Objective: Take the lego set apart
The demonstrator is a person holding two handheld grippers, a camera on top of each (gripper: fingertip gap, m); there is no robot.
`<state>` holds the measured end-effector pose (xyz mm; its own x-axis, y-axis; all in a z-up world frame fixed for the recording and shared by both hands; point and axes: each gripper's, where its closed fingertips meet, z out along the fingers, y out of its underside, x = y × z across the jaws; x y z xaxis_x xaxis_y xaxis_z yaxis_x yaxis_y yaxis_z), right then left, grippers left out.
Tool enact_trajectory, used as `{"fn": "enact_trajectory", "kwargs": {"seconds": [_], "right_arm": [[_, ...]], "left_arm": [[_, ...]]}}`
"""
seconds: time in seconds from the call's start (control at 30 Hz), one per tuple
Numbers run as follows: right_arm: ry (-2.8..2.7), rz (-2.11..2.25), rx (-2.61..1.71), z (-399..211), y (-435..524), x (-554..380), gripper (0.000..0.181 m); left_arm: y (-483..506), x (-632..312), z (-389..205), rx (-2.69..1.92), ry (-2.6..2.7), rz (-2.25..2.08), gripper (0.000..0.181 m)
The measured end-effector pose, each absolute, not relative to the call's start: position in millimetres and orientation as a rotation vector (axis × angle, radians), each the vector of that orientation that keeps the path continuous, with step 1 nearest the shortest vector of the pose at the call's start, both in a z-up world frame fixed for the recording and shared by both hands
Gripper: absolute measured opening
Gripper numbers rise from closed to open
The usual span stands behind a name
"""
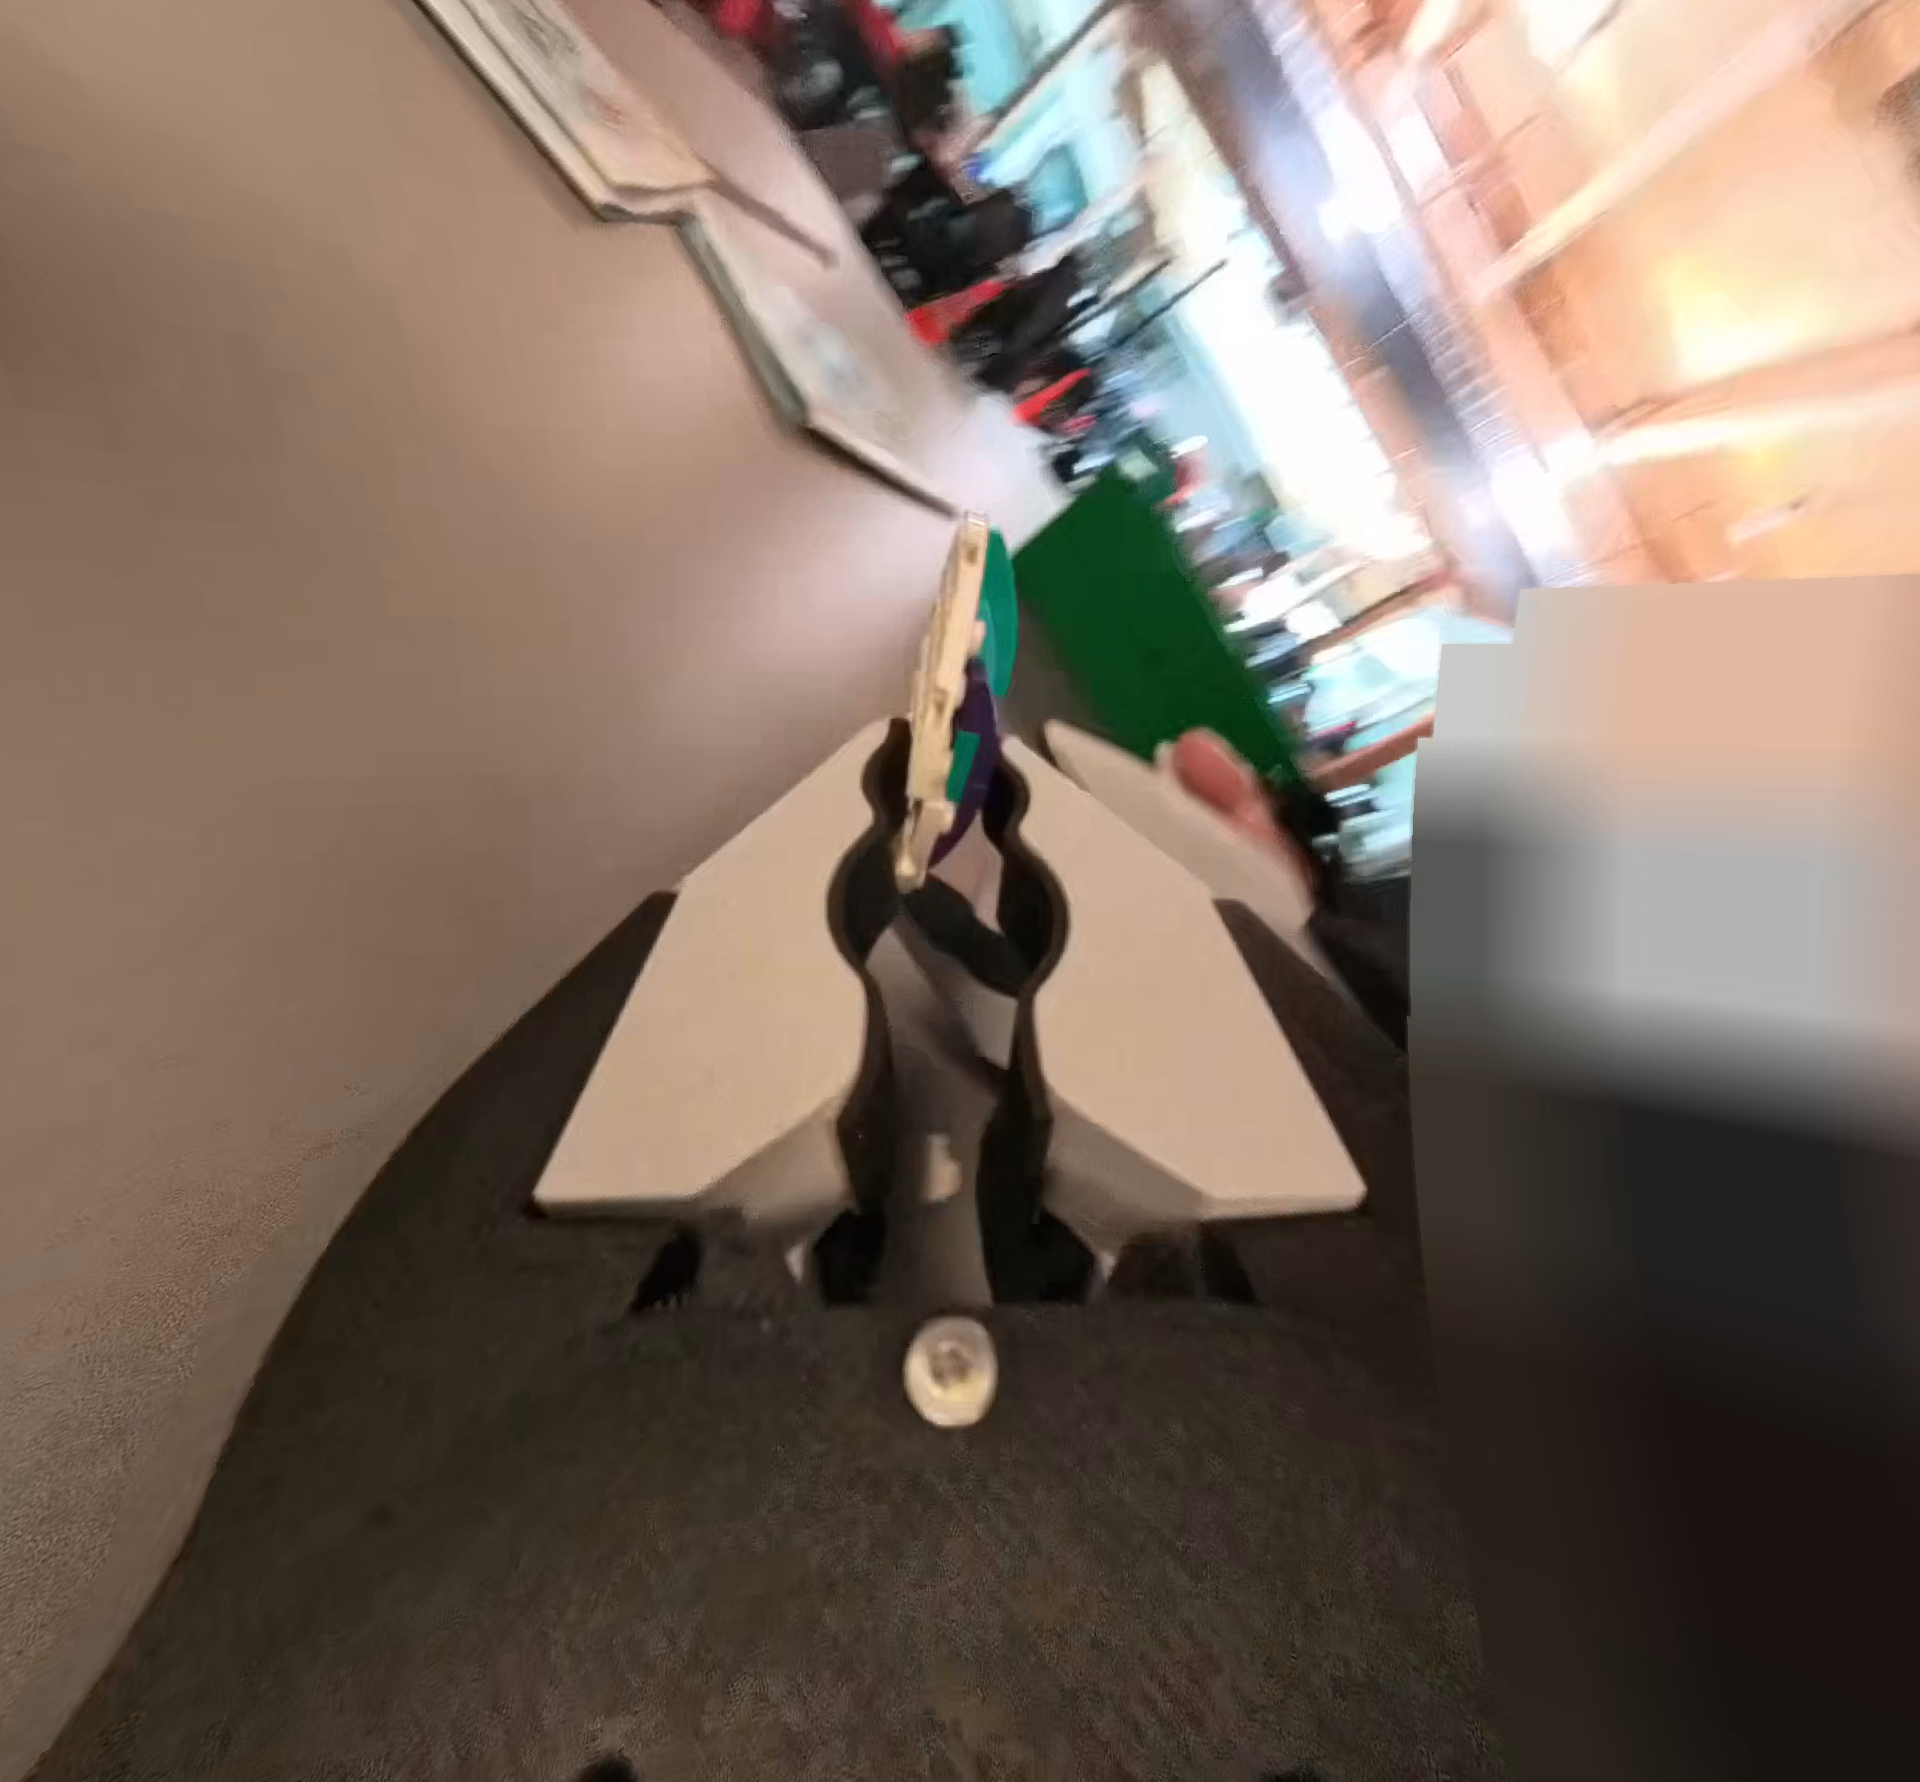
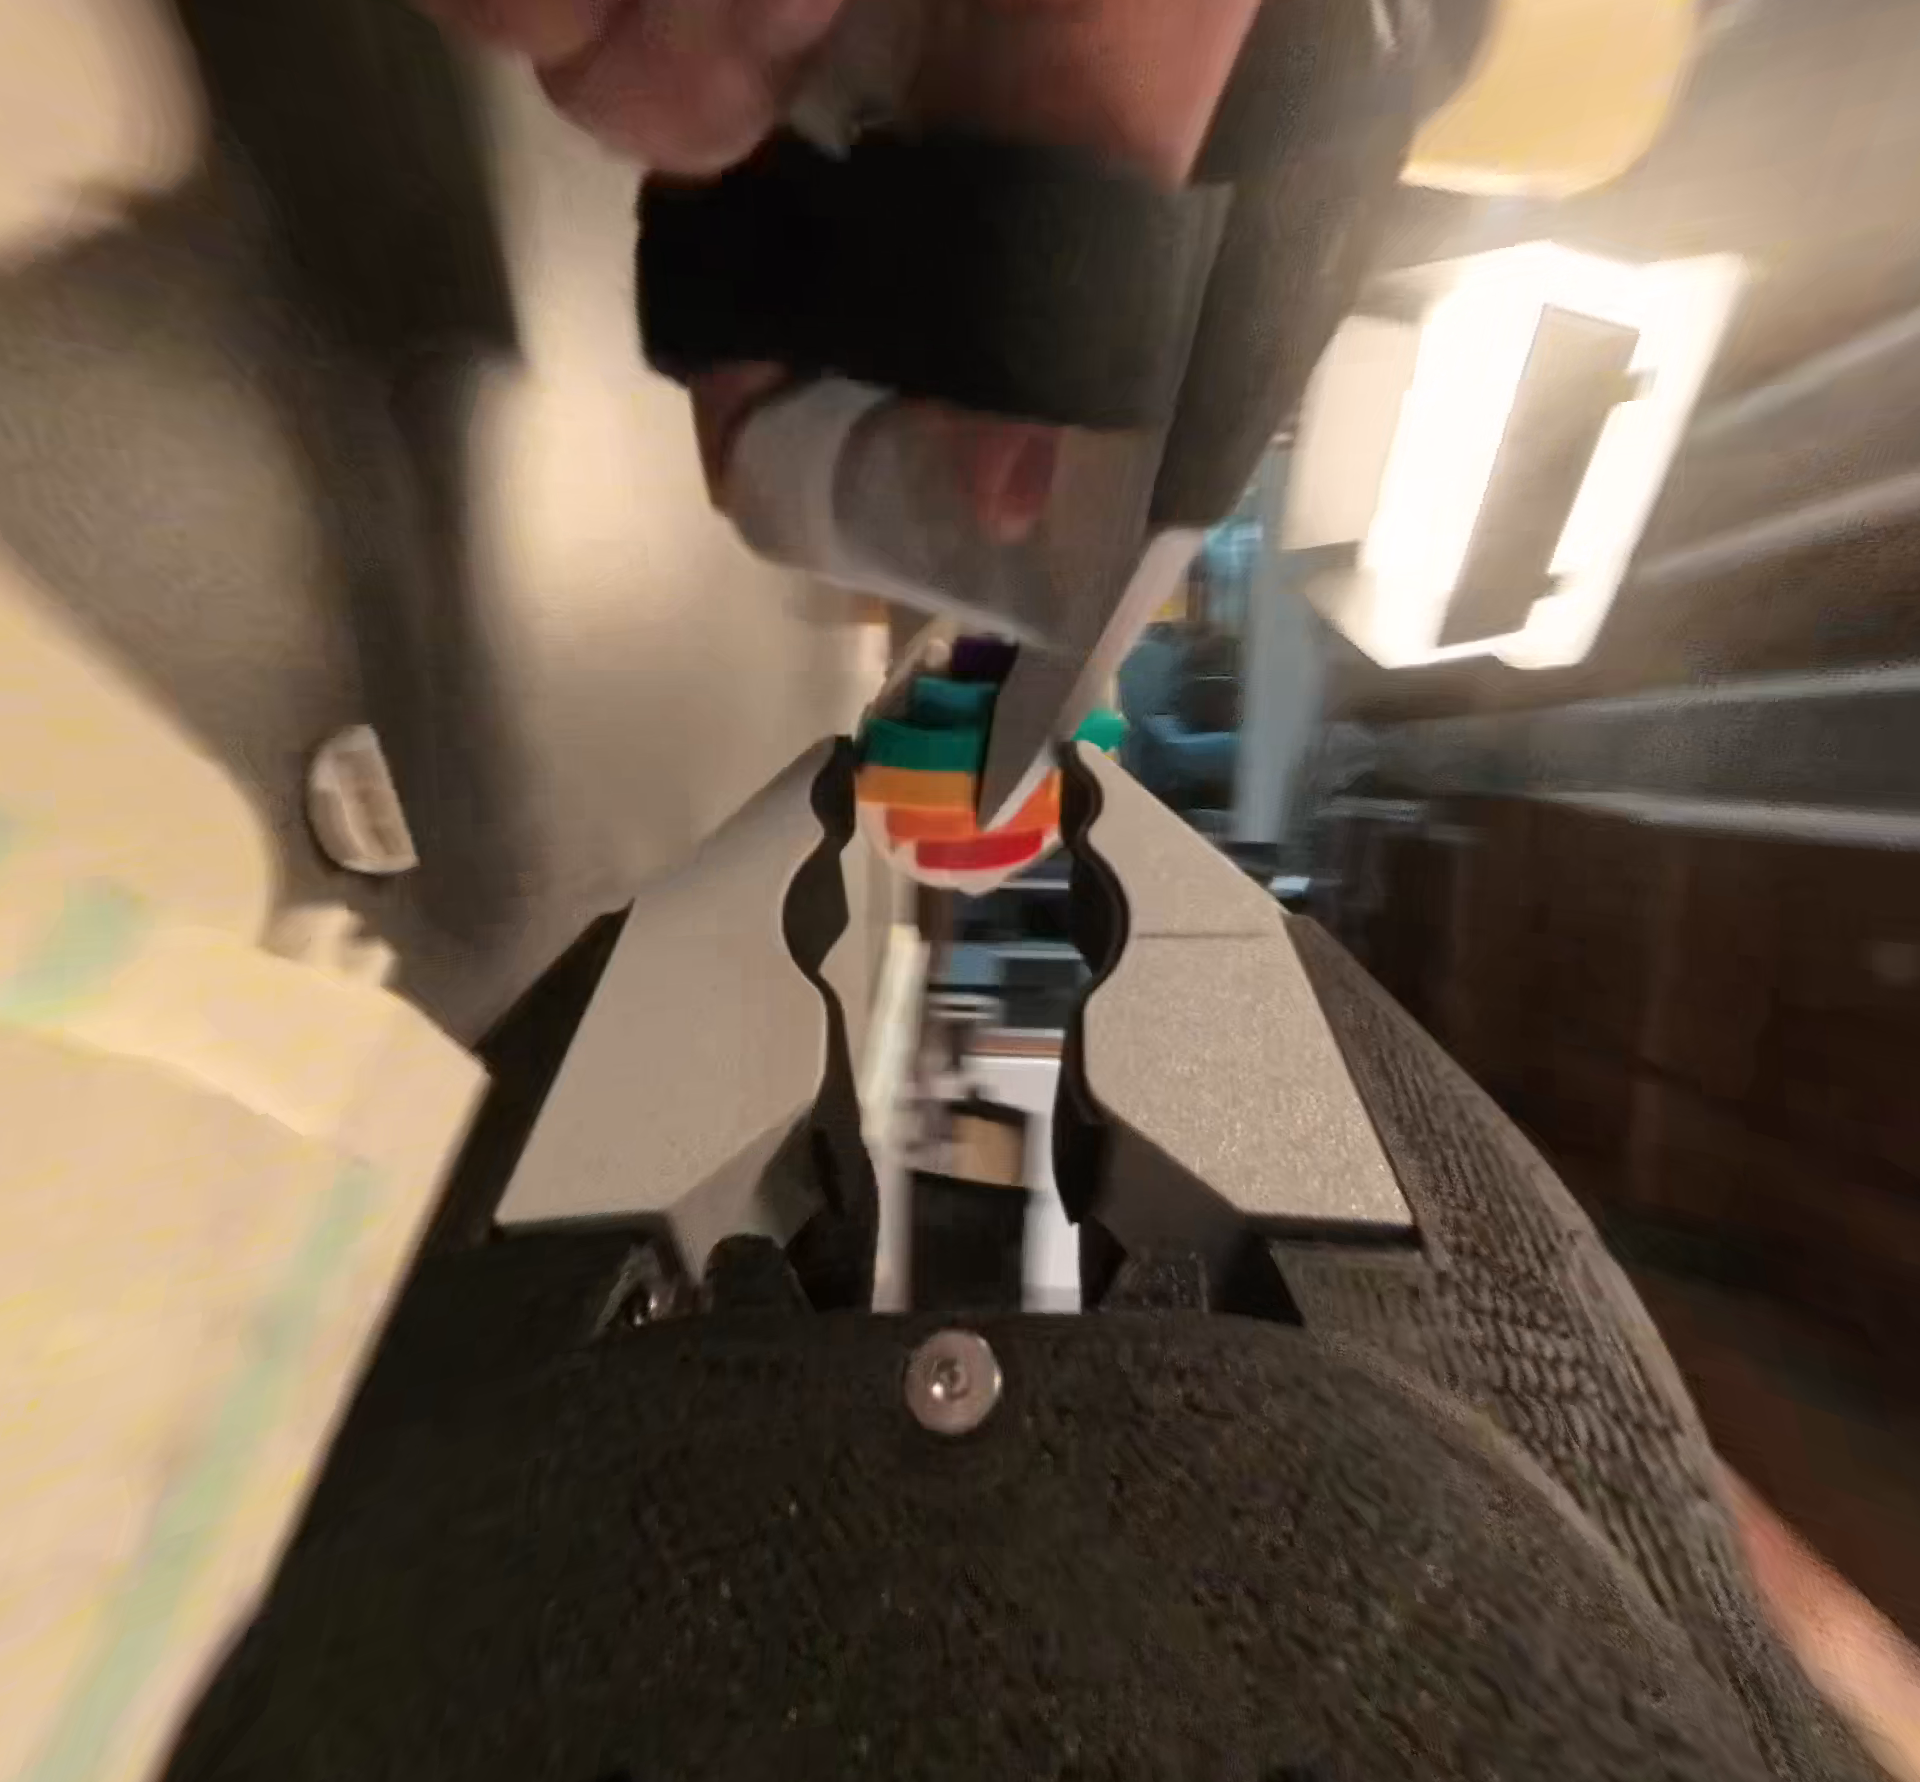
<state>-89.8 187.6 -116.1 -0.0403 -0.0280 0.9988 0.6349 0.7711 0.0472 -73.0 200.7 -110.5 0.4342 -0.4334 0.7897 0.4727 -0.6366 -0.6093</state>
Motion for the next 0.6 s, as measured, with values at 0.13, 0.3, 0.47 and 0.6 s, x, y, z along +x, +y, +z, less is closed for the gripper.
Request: {"fn": "enact_trajectory", "kwargs": {"seconds": [0.13,0.3,0.47,0.6], "right_arm": [[-1.520,-0.502,-0.511,-114,184,-90,0.031],[-1.509,-0.204,-0.746,-111,194,-78,0.049],[-1.489,0.085,-0.849,-103,192,-70,0.062],[-1.393,0.490,-0.957,-83,175,-71,0.063]], "left_arm": [[199,-76,-109,-1.808,-0.054,-1.352,0.013],[199,-73,-111,-1.822,-0.006,-1.279,0.012],[194,-80,-86,-1.622,-0.056,-1.493,0.012],[184,-68,-71,-1.515,0.009,-1.656,0.012]]}}
